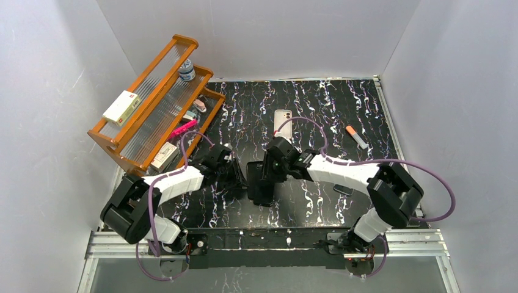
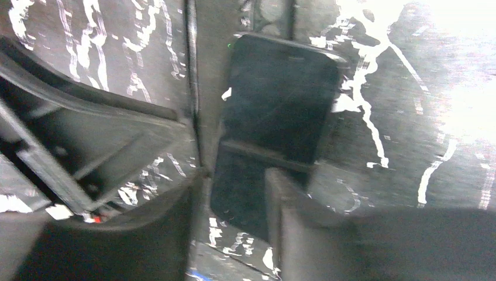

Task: Put the phone into the phone case

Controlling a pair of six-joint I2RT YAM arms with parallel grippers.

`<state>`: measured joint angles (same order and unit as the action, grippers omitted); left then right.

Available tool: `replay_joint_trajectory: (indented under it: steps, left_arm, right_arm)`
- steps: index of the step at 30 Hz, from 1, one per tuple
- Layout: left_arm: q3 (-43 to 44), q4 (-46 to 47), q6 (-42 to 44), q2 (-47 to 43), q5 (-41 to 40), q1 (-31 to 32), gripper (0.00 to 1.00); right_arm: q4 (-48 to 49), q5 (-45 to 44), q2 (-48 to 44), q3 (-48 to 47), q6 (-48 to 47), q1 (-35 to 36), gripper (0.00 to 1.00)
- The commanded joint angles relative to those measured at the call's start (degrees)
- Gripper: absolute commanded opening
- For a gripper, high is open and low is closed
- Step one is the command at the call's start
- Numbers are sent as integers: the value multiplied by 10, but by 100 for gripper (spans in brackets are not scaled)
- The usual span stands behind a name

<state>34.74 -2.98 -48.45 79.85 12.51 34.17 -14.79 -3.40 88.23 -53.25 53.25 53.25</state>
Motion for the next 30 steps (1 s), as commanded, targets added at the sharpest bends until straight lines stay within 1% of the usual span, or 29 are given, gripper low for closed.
replay_joint_trajectory:
  steps: [1,4,5,7,10,12,15,18,21,24,27,30]
  left_arm:
    - [-12,-3,12,9,4,-3,29]
    - [-16,-2,17,15,4,-3,28]
    - [-16,-1,18,17,5,-3,28]
    - [-17,7,15,17,12,-3,28]
    - [-21,21,11,16,28,-3,27]
    - [-22,25,8,16,37,-3,27]
    - [-29,27,1,15,49,-3,27]
    - [-46,72,-23,13,70,-3,27]
    - [-65,119,-50,13,90,-3,27]
    - [-76,146,-65,10,97,-2,27]
    - [-92,181,-89,11,104,-1,27]
    - [-102,206,-101,15,111,3,27]
  right_arm:
    - [37,17,22,-47,4,-13,41]
    - [39,13,30,-56,2,-15,41]
    - [31,8,33,-61,-2,-15,43]
    - [-4,-6,40,-76,-11,-15,53]
    - [-67,-40,48,-91,-15,-14,71]
    - [-84,-50,50,-90,-11,-14,84]
    - [-99,-61,59,-94,-2,-12,97]
    - [-120,-85,78,-111,0,-7,99]
    - [-130,-91,100,-127,-4,0,98]
    - [-148,-94,123,-145,-4,5,96]
    - [-157,-99,136,-151,-1,9,96]
    - [-151,-97,141,-149,1,12,91]
